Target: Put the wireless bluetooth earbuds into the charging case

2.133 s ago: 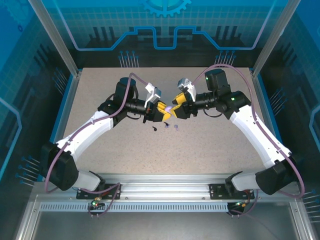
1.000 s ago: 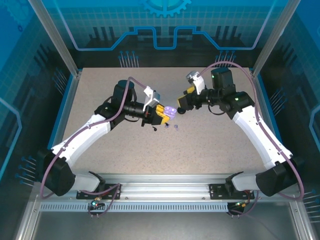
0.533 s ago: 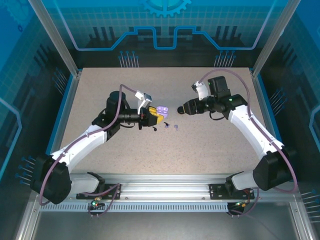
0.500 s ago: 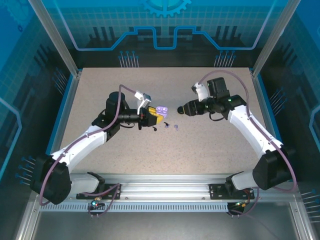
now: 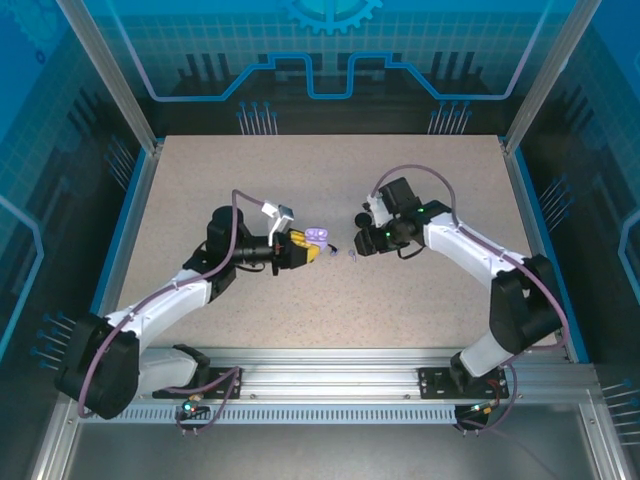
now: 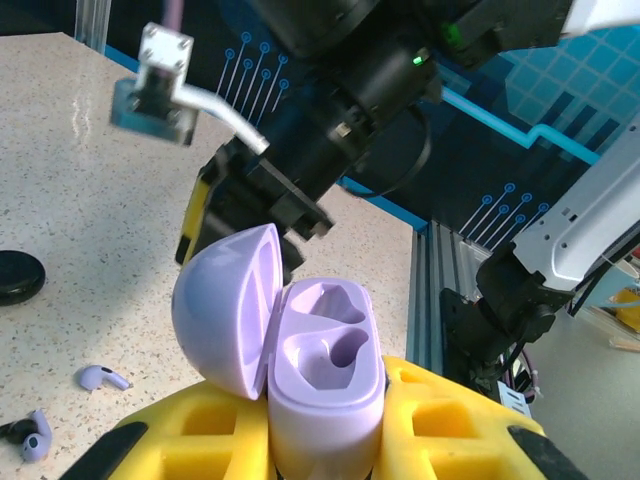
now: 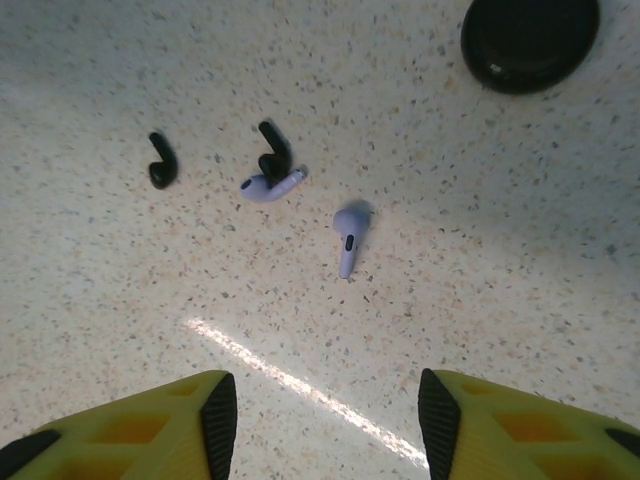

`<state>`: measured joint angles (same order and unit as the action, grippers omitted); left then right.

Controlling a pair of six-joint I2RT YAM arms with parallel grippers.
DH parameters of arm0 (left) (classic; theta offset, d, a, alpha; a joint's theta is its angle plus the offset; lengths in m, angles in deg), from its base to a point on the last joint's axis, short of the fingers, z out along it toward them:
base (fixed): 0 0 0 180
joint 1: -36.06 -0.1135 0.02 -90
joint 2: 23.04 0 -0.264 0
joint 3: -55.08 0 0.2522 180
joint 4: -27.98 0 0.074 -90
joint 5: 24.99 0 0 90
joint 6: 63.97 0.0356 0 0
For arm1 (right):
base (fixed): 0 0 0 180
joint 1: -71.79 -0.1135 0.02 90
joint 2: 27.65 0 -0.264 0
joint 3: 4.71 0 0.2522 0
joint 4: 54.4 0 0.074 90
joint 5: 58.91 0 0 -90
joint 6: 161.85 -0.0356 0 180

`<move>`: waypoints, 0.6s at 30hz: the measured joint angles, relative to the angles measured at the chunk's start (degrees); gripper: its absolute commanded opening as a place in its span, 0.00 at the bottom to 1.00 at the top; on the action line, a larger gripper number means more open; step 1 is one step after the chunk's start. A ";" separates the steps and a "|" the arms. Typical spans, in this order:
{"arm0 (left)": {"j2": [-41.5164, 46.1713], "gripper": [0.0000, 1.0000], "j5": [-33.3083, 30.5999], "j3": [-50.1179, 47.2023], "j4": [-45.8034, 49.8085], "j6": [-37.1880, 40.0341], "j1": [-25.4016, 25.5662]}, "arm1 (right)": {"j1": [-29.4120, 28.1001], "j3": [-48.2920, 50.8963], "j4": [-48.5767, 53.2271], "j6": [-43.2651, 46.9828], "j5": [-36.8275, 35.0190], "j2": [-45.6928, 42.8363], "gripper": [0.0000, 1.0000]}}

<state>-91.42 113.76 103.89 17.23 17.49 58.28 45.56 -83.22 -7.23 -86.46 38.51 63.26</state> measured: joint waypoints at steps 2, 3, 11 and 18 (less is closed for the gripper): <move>0.92 0.03 -0.04 -0.83 -0.24 -0.17 0.00 | -0.39 0.00 -0.66 -0.81 -0.44 1.97 0.49; 1.27 0.03 -0.09 -1.20 -0.33 -0.20 0.00 | -0.61 -0.02 -0.98 -1.05 -0.66 3.10 0.49; 2.67 0.03 -0.83 -2.71 -0.63 -0.42 -0.11 | -2.56 -3.15 -2.03 -3.08 -1.11 11.34 0.44; 3.52 0.03 -1.22 -2.71 -0.61 -0.44 -0.28 | -3.50 -6.49 -2.54 -4.31 -2.25 15.93 0.42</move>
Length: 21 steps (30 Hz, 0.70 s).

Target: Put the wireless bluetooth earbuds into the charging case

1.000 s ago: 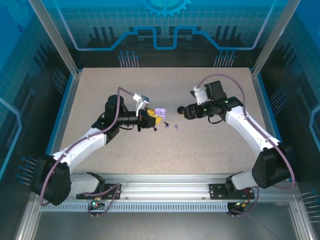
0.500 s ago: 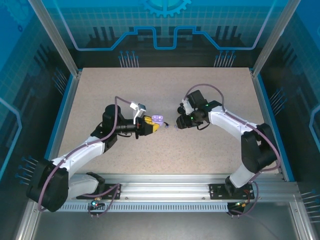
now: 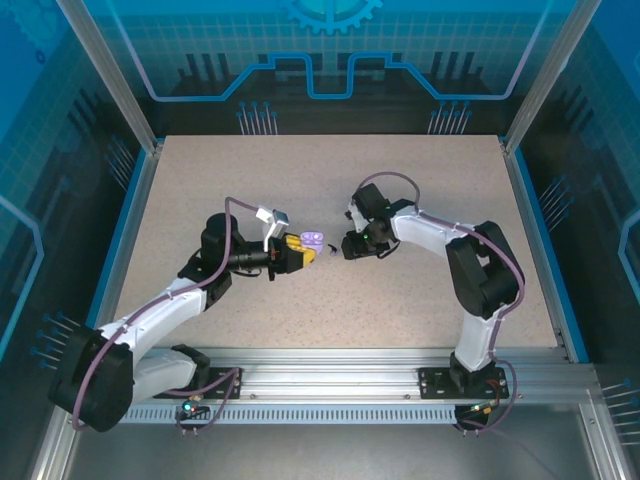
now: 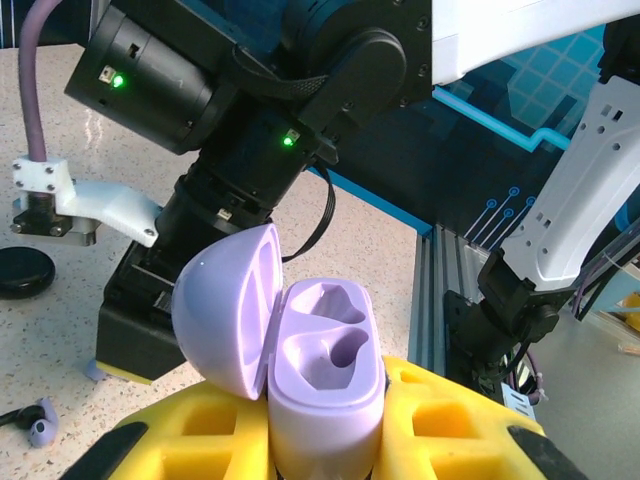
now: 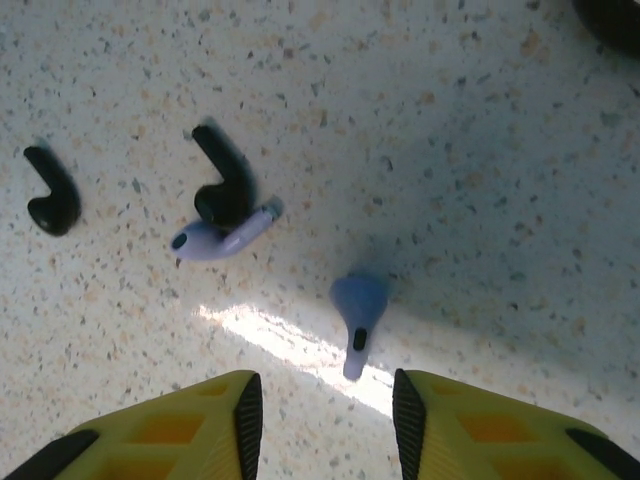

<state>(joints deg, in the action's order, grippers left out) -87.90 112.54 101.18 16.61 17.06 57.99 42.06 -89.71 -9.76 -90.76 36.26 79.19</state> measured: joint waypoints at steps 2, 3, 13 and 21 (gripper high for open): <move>0.11 0.03 0.00 0.00 -0.02 0.00 -0.04 | -0.20 -0.85 -0.07 -0.31 -0.52 0.90 0.42; 0.11 0.03 0.00 0.00 -0.02 0.00 -0.04 | -0.26 -1.29 -0.04 -0.44 -0.74 1.38 0.41; 0.11 0.03 0.00 -0.02 0.00 0.00 -0.04 | -1.09 -4.57 1.25 -1.31 -5.03 4.83 0.41; 0.11 0.03 0.00 -0.02 0.00 0.00 -0.04 | -1.84 -6.40 2.58 -2.10 -7.61 7.02 0.40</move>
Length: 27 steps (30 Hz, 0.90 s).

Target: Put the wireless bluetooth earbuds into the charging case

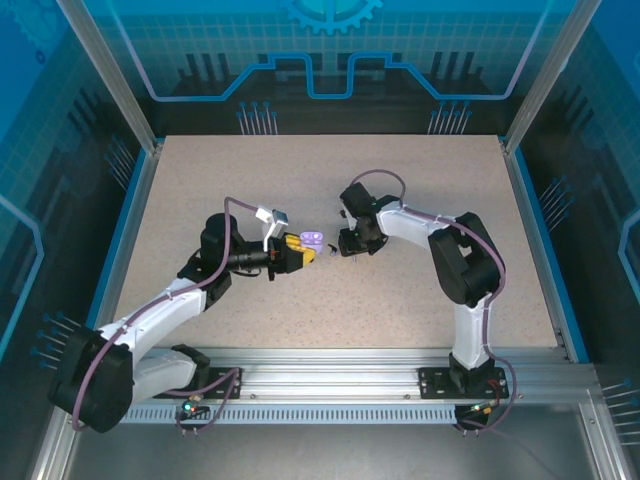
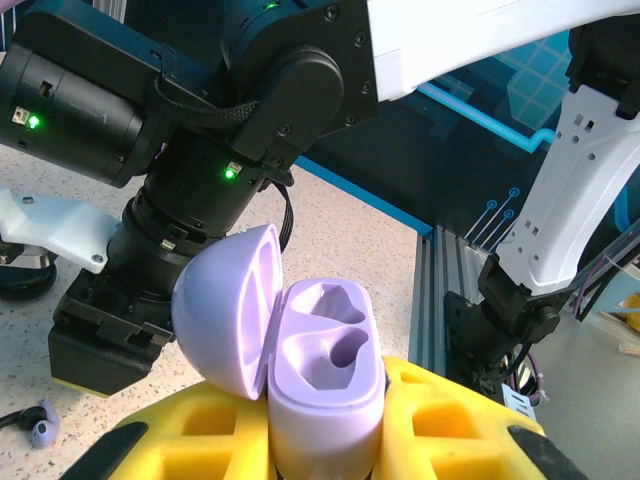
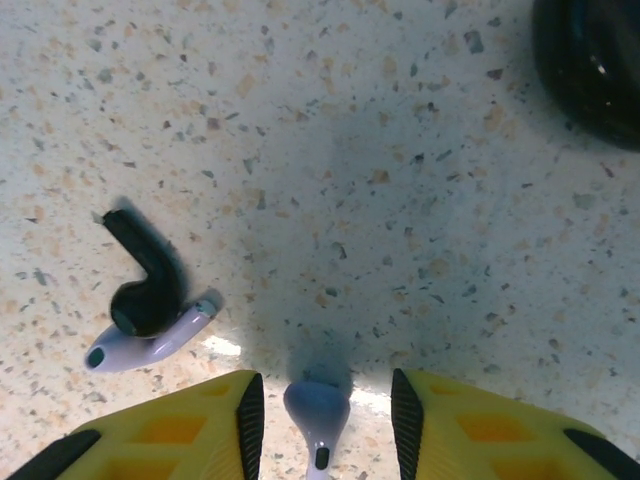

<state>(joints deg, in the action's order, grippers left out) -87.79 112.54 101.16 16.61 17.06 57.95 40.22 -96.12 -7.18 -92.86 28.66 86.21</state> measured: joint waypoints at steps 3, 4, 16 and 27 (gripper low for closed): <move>0.00 0.03 0.00 0.00 0.00 0.00 0.00 | -0.33 -0.48 0.85 -0.24 -0.79 0.28 0.40; 0.00 0.03 0.00 0.00 0.02 0.00 0.00 | -0.44 -0.70 1.01 -0.44 -1.05 0.33 0.40; 0.02 0.03 -0.02 -0.02 0.48 0.02 0.00 | -2.05 -4.22 4.81 -1.79 -4.26 3.02 0.37; 1.09 0.03 -0.22 -0.15 0.83 0.04 0.00 | -2.75 -7.32 7.96 -3.02 -6.62 5.03 0.36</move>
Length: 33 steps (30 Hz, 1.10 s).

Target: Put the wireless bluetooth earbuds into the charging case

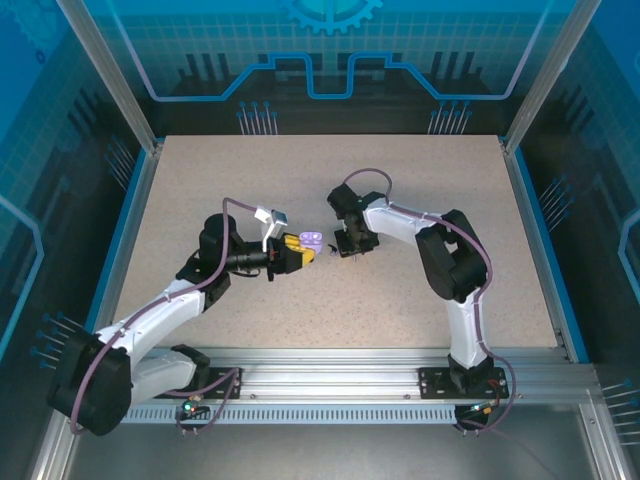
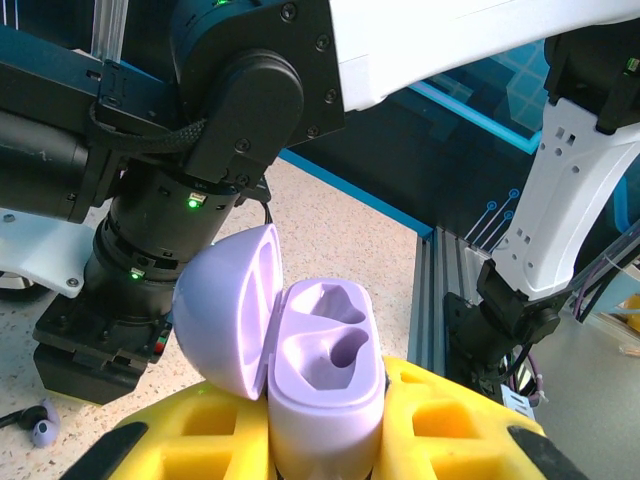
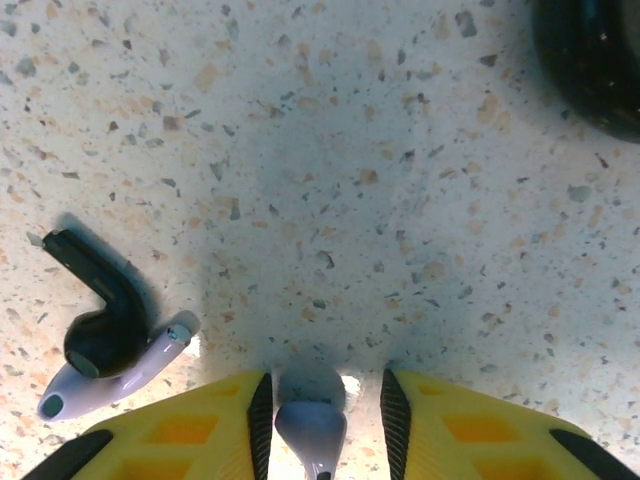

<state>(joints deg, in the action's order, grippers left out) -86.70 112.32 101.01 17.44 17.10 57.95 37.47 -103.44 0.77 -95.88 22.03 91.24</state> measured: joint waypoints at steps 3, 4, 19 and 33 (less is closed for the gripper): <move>0.09 0.03 -0.07 -0.28 0.04 0.00 0.00 | -0.20 -0.48 0.57 -0.17 -0.44 0.31 0.35; 0.09 0.03 -0.15 -0.31 0.04 0.00 0.00 | -0.24 -0.66 0.66 -0.24 -0.52 0.39 0.34; 0.09 0.02 -0.87 -0.50 0.09 0.04 0.00 | -0.83 -0.98 0.83 -1.53 -0.83 0.61 0.25; 0.09 0.03 -2.91 -0.50 0.66 0.22 0.00 | -0.17 4.00 -1.33 -3.19 -1.27 -3.23 0.22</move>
<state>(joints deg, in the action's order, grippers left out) -86.61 109.41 100.51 18.10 17.32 57.95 37.29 -99.44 -0.56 -99.07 20.77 88.00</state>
